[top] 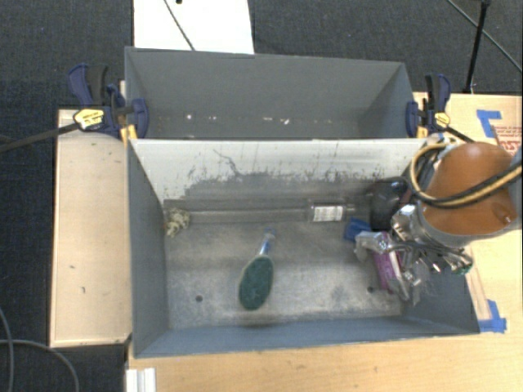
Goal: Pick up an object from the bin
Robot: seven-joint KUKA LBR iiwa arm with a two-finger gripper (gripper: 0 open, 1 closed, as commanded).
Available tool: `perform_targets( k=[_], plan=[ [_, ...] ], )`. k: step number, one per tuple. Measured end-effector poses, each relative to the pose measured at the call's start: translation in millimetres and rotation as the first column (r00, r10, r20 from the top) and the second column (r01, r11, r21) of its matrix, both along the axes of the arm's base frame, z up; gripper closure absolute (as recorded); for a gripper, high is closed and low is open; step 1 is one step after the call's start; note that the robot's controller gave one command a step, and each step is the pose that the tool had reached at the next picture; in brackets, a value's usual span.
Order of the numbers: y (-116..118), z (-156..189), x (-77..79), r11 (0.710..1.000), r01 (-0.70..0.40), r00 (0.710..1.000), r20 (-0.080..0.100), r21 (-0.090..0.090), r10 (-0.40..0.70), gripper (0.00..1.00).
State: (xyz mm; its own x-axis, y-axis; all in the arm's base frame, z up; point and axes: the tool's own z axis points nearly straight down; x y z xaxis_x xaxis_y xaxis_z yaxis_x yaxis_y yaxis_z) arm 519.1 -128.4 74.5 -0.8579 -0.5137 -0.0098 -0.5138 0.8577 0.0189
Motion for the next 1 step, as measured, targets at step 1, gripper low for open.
perform_targets(
  k=[1],
  plan=[
    [-2.7, -3.7, -3.4, 1.0, 0.0, 1.0, -0.009, -0.004, 0.0, 1.0]
  ],
)
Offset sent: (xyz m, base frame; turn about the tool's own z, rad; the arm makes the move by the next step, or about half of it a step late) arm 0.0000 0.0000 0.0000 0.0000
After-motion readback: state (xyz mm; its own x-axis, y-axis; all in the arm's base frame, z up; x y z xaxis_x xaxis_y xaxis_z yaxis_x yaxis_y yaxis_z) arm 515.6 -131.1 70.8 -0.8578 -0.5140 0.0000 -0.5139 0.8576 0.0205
